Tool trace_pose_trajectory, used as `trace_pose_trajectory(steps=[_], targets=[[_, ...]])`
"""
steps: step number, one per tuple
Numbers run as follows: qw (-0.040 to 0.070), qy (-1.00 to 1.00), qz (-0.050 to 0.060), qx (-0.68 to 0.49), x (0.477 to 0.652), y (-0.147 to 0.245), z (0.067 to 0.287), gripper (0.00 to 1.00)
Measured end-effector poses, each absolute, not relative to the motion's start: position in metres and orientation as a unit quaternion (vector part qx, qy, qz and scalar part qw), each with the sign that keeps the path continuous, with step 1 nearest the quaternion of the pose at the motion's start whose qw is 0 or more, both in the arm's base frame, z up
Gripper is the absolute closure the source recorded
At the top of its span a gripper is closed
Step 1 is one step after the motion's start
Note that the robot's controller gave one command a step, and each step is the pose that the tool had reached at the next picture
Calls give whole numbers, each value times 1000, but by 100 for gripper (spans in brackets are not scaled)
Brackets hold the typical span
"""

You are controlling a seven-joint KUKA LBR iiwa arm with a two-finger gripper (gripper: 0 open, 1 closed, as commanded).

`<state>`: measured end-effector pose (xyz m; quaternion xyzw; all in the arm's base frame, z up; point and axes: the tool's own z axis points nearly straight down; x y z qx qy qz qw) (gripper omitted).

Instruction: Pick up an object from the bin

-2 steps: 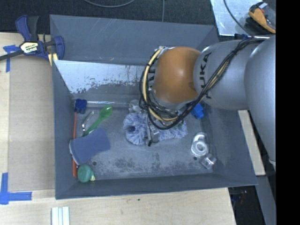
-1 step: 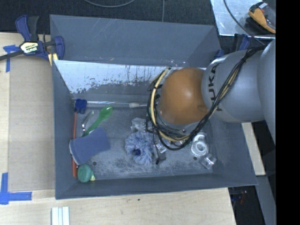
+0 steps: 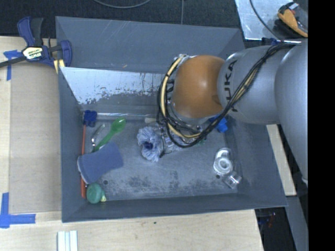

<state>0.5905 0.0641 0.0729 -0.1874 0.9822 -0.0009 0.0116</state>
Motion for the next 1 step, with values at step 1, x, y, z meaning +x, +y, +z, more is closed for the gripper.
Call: trace_pose_trajectory(steps=[1], targets=[[12,982,-1,-187,590,64,73,100]])
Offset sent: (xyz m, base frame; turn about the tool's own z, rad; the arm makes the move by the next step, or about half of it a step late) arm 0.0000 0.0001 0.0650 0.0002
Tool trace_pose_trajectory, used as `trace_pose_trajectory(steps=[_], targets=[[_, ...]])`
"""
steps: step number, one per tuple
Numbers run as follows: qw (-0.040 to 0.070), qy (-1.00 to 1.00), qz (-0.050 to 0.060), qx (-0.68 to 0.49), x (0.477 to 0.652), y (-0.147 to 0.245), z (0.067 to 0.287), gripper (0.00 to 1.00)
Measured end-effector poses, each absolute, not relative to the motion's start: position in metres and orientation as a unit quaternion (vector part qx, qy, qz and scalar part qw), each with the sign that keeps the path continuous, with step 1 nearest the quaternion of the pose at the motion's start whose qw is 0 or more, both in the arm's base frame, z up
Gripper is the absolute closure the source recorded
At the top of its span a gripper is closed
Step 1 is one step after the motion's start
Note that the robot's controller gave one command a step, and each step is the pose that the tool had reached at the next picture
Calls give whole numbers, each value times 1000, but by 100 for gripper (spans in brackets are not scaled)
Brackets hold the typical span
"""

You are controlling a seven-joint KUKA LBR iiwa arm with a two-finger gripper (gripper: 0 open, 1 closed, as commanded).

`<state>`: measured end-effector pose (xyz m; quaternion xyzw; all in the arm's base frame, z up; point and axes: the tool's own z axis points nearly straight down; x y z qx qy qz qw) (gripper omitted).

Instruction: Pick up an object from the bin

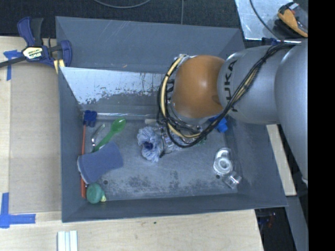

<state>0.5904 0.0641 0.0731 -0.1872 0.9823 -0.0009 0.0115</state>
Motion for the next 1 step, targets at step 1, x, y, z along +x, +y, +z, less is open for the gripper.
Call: trace_pose_trajectory(steps=[1], targets=[[7,982,-1,-187,588,64,97,100]])
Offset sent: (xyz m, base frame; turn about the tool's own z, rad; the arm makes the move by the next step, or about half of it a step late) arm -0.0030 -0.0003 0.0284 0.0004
